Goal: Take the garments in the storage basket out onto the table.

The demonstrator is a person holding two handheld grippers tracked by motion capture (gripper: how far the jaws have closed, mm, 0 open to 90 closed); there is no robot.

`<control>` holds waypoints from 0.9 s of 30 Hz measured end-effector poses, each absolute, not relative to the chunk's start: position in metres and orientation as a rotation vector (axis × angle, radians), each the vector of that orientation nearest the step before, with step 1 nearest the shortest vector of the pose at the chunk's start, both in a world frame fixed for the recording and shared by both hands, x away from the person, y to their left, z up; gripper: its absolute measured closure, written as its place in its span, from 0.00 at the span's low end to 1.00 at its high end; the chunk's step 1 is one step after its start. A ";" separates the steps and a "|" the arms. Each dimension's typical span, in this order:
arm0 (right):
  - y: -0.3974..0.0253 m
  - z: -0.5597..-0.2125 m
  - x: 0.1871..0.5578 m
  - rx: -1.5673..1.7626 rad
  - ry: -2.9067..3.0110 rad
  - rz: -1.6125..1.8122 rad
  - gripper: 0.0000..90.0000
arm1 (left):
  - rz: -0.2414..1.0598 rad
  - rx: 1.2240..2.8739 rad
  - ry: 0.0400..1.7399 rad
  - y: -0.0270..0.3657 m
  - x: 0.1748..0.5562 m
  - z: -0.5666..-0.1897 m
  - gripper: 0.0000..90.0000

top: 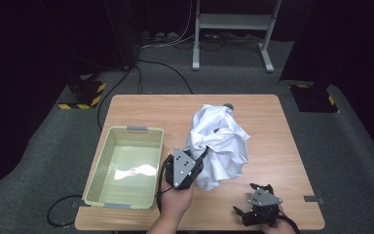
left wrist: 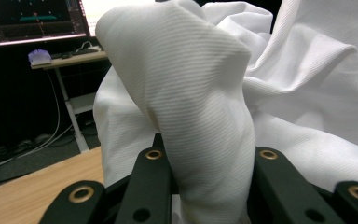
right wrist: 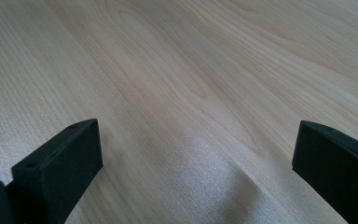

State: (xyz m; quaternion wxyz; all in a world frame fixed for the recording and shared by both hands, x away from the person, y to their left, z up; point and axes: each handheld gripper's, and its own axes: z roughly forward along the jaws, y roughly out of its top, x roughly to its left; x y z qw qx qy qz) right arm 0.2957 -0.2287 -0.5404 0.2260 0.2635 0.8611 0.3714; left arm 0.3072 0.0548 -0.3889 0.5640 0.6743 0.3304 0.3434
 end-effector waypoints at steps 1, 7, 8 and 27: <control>-0.229 -0.540 0.296 0.727 2.374 1.025 0.01 | 0.803 1.589 0.782 0.054 0.308 -0.391 0.85; -0.229 -0.540 0.296 0.724 2.375 1.026 0.01 | 0.796 1.618 0.790 0.048 0.313 -0.400 0.85; -0.229 -0.540 0.296 0.724 2.375 1.026 0.01 | 0.796 1.624 0.791 0.047 0.314 -0.402 0.85; -0.229 -0.540 0.295 0.719 2.375 1.027 0.01 | 0.750 1.695 0.849 0.036 0.329 -0.431 0.85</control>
